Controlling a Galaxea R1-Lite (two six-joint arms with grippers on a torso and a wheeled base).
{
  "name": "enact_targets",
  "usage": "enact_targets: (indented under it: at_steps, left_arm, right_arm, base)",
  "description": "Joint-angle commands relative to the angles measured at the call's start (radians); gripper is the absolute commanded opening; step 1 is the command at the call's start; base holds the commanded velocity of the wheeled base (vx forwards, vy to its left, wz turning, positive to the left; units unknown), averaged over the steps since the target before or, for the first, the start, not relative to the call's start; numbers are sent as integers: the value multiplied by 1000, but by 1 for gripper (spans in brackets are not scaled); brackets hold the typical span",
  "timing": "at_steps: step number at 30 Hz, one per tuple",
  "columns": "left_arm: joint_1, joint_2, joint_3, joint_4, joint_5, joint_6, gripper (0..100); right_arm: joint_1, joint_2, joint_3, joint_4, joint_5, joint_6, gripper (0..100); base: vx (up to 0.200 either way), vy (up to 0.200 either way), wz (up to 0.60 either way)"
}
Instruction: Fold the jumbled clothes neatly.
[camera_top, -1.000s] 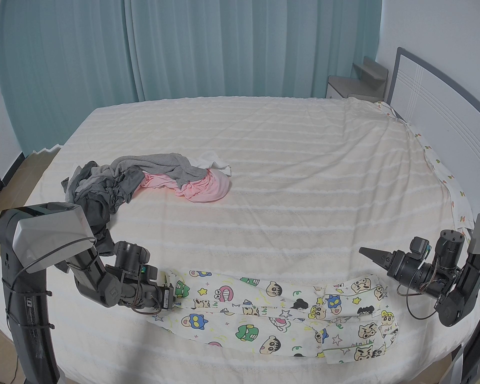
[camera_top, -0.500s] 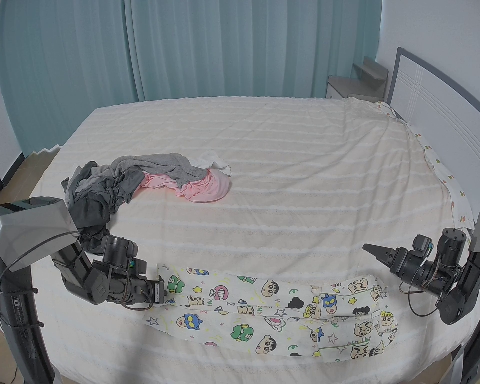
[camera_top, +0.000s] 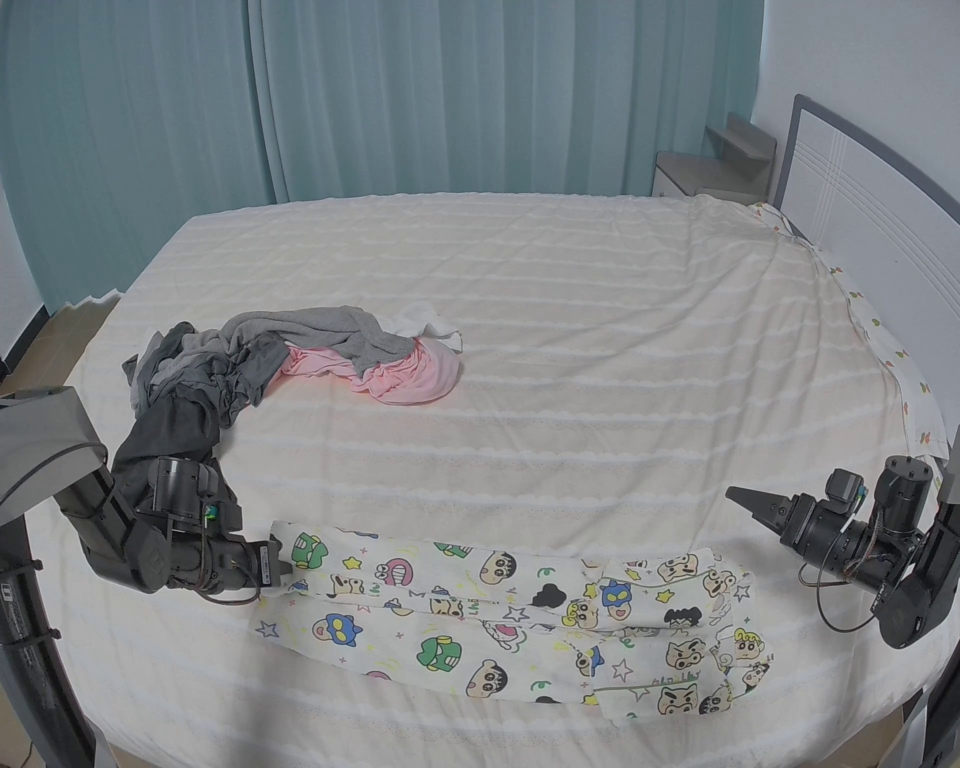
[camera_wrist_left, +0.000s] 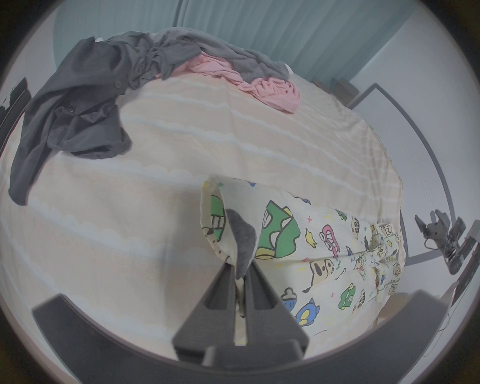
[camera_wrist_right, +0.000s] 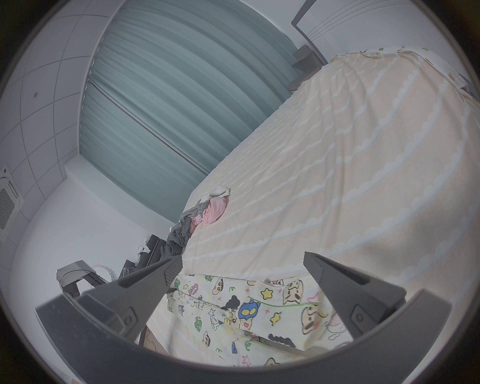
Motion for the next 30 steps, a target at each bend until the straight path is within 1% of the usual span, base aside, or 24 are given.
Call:
enact_targets:
  at_steps: [1, 4, 5, 7, 8, 9, 10, 11, 12, 13, 15, 17, 20, 22, 23, 24, 26, 30]
  left_arm:
    - [97, -44, 19, -1, -40, 1, 0]
    - [169, -46, 16, -2, -71, 3, 0]
    - [175, -46, 16, -2, -71, 4, 0]
    - [237, -49, 17, -2, -94, 7, 0]
    - [243, -50, 17, -2, -97, 6, 0]
    - [283, -56, 17, -2, -120, 6, 0]
    - [304, -61, 17, -2, -135, 6, 0]
    - [307, -61, 17, -2, -137, 6, 0]
    - [335, -64, 17, -2, -160, 4, 0]
    - [384, -70, 17, -2, -190, 4, 0]
    - [395, -72, 17, -2, -195, 4, 0]
    - [457, -78, 10, -1, -232, 0, 0]
    - [516, -78, 0, -1, -261, -2, 0]
    - [548, -78, -3, -2, -273, -2, 0]
    - [551, -78, -4, -2, -273, -2, 0]
    - [582, -76, -12, -1, -290, -2, 0]
    - [612, -73, -27, 2, -307, -5, 0]
    - [628, -78, -33, 5, -312, -8, 0]
  right_arm:
    - [0, 1, -1, -12, 0, 1, 100]
    - [0, 1, -1, -12, 2, 1, 100]
    - [0, 1, -1, -12, 2, 1, 100]
    - [0, 1, 1, -12, 2, 1, 100]
    - [0, 1, 1, -12, 2, 1, 100]
    - [0, 2, 1, -12, 2, 1, 100]
    - [0, 2, 1, -12, 2, 1, 100]
    - [0, 2, 1, -12, 2, 1, 100]
    - [0, 2, 1, -12, 2, 1, 100]
    - [0, 2, 1, -12, 2, 1, 100]
    - [0, 2, 1, -12, 2, 1, 100]
    - [0, 4, 1, -12, 2, 1, 100]
    - [-5, 5, -1, -12, 2, 1, 100]
    - [-11, 7, -1, -12, 3, 1, 100]
    - [-11, 7, -1, -12, 3, 3, 100]
    - [-12, 10, -2, -12, 3, 1, 100]
    - [-22, 12, -8, -12, 5, 3, 100]
    - [-26, 16, -10, -12, 11, 1, 100]
  base:
    - [0, 0, 0]
    - [0, 0, 0]
    - [0, 0, 0]
    - [0, 0, 0]
    - [0, 0, 0]
    - [0, 0, 0]
    - [0, 0, 0]
    - [0, 0, 0]
    - [0, 0, 0]
    - [0, 0, 0]
    - [0, 0, 0]
    - [0, 0, 0]
    - [0, 0, 0]
    - [0, 0, 0]
    - [0, 0, 0]
    - [0, 0, 0]
    - [0, 0, 0]
    - [0, 0, 0]
